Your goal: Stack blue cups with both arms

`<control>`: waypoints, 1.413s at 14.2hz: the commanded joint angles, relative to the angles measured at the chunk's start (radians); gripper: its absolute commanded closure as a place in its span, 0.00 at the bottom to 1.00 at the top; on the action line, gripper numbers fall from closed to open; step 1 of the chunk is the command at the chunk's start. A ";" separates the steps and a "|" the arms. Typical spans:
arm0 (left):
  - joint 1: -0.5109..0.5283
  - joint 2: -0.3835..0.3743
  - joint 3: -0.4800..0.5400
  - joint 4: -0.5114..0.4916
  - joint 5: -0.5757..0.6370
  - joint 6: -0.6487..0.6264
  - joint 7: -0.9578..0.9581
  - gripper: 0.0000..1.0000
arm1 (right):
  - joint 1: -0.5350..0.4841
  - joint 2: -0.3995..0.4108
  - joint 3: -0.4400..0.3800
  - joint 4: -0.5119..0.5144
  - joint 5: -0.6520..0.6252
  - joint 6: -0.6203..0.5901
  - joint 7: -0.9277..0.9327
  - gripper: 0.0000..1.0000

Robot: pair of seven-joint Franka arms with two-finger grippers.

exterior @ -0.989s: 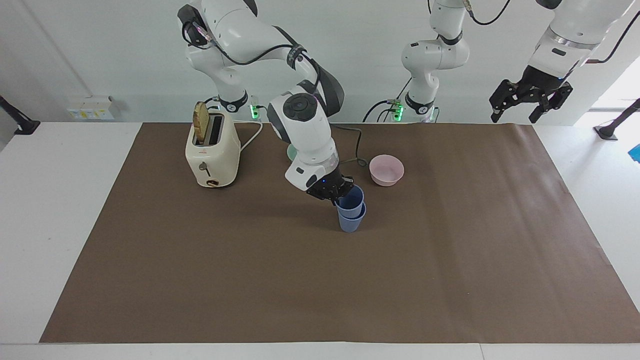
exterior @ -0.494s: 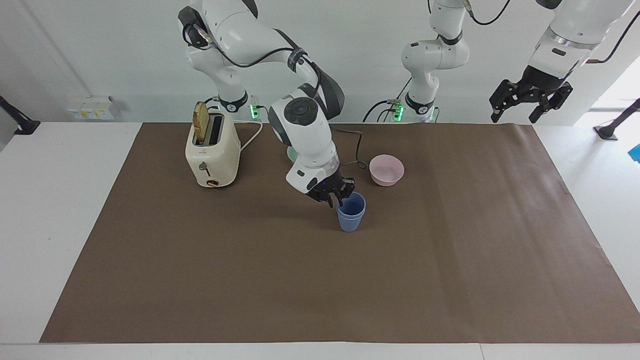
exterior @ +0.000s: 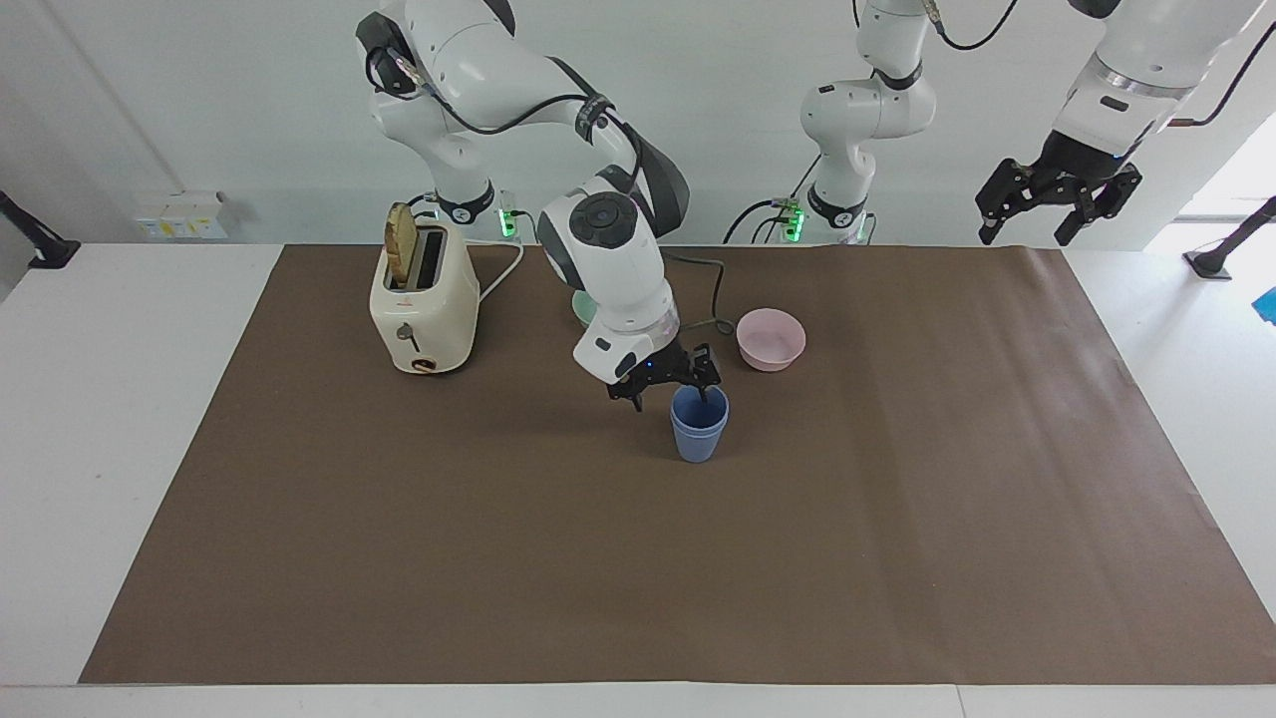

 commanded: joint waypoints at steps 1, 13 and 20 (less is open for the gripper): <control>0.011 -0.015 -0.004 -0.019 -0.011 0.011 -0.007 0.00 | -0.038 -0.017 0.007 0.001 -0.013 -0.034 -0.028 0.00; 0.011 -0.015 -0.004 -0.019 -0.011 0.011 -0.007 0.00 | -0.384 -0.264 -0.008 0.016 -0.067 -0.411 -0.243 0.00; 0.011 -0.016 -0.004 -0.019 -0.011 0.011 -0.007 0.00 | -0.486 -0.353 -0.045 0.016 -0.113 -0.503 -0.298 0.00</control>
